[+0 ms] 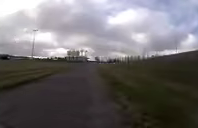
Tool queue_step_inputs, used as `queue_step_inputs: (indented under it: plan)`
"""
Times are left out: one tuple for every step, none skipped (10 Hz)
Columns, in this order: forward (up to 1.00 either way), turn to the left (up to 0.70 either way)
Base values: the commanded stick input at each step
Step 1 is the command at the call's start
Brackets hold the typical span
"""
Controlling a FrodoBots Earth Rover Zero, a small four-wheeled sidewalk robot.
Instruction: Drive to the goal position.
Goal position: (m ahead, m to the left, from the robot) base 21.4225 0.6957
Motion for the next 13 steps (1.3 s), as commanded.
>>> queue_step_inputs:
  plan:
    - [0.00,0.00]
    - [0.00,0.00]
    - [0.00,0.00]
    - [0.00,0.00]
    - [0.00,0.00]
    - [0.00,0.00]
    - [0.00,0.00]
    - [0.00,0.00]
    - [0.00,0.00]
    - [0.54,0.00]
    - [1.00,0.00]
    - [1.00,0.00]
    - [1.00,0.00]
